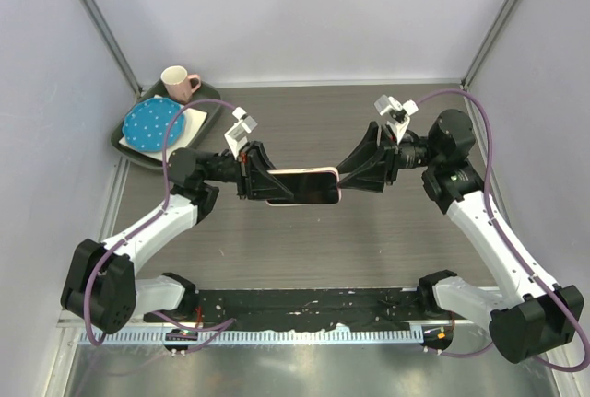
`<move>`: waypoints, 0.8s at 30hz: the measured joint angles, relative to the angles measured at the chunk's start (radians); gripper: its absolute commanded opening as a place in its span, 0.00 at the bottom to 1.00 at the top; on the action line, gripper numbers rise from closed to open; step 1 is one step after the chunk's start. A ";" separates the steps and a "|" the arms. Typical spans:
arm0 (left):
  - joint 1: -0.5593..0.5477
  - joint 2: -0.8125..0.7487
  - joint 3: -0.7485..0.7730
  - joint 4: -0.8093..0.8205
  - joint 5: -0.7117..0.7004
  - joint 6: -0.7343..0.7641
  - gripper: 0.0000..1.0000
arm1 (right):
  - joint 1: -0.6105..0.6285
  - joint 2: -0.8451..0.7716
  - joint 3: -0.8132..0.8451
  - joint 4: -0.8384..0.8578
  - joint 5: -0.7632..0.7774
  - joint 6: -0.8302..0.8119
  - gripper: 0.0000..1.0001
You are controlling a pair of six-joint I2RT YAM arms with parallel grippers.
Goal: Take the phone out of the phone case
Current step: Remove the phone case from the phone.
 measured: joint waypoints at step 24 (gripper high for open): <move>0.016 0.015 -0.004 0.040 0.021 -0.067 0.00 | 0.014 -0.002 -0.137 0.309 -0.014 0.149 0.10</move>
